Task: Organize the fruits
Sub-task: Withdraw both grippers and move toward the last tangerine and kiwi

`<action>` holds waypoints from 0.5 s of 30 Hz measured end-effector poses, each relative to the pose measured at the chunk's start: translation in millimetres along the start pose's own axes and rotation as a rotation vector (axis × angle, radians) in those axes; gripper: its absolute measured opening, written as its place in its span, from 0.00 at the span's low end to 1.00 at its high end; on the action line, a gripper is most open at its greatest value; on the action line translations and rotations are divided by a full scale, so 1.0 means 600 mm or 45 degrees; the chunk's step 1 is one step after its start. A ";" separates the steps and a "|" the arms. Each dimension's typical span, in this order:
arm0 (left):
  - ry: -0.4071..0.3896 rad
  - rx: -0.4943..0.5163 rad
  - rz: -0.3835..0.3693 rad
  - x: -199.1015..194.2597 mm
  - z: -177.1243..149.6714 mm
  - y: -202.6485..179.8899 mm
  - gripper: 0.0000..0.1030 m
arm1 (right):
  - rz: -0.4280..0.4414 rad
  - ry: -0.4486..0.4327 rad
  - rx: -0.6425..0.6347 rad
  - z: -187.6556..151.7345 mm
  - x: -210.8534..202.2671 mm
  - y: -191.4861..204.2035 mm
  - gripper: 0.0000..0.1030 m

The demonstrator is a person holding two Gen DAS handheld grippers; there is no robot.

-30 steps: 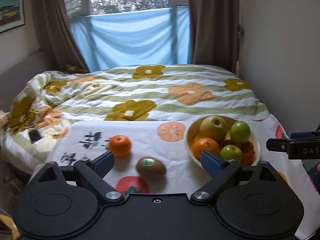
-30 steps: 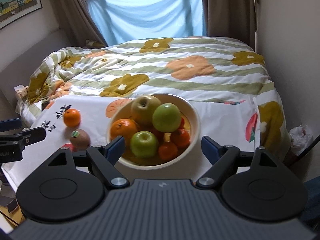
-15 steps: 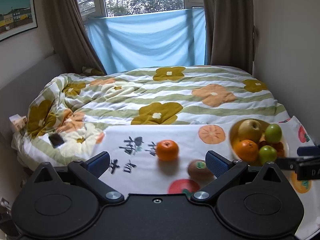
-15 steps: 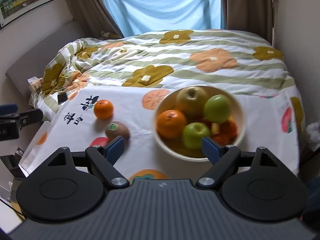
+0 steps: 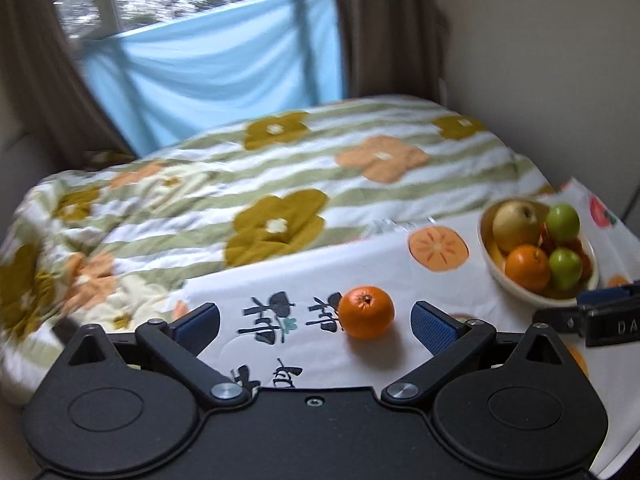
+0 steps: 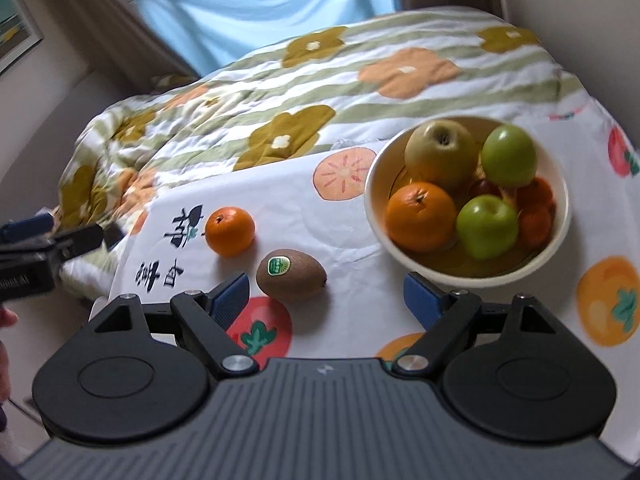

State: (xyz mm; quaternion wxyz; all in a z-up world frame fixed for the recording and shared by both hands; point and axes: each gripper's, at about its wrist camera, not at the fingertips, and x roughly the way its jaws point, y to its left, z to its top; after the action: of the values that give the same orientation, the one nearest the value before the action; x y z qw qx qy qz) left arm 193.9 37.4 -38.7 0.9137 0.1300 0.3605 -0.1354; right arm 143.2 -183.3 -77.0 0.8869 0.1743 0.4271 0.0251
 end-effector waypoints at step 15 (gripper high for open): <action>0.138 0.346 -0.360 0.196 -0.016 -0.005 0.94 | -0.154 0.033 0.275 -0.022 0.092 0.025 0.96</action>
State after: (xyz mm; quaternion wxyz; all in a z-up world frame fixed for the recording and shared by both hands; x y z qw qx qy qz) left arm 270.0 19.7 -127.5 0.8389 0.2074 0.4021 -0.3027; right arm 169.7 -154.8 -121.0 0.8573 0.2424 0.4484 -0.0724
